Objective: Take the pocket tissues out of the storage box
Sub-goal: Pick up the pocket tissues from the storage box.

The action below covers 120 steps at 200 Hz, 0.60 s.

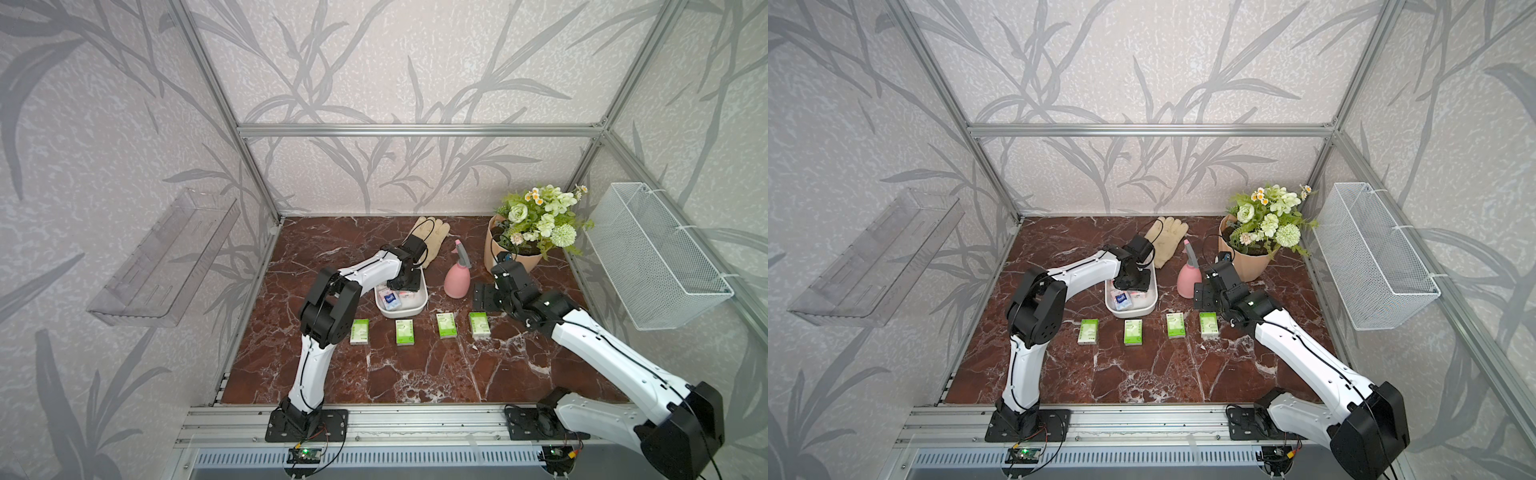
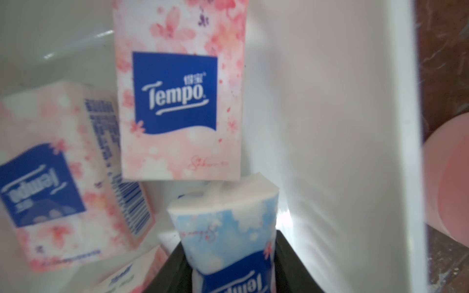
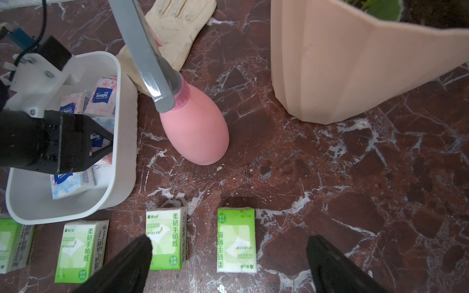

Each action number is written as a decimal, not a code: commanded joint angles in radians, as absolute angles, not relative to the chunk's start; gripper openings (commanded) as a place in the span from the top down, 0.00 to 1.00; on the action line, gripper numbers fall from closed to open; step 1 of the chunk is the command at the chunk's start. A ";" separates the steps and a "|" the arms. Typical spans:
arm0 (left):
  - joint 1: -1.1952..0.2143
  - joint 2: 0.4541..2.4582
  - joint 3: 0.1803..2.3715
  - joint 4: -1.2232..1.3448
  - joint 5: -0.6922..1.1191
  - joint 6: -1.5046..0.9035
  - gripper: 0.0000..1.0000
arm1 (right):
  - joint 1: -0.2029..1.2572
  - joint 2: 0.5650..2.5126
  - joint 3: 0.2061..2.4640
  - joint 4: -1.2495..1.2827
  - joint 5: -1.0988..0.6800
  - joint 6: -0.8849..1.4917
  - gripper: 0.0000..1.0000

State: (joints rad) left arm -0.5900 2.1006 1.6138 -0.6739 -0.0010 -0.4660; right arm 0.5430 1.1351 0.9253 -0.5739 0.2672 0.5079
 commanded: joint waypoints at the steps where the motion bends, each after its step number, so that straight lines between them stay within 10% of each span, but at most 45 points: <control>1: -0.592 1.982 1.597 -0.696 -0.020 -0.461 0.54 | 0.537 1.099 0.905 -0.530 0.302 0.515 0.01; 120: -0.592 1.518 1.324 -0.821 -0.128 -0.454 0.54 | 0.484 1.040 0.831 -0.401 0.277 0.481 0.01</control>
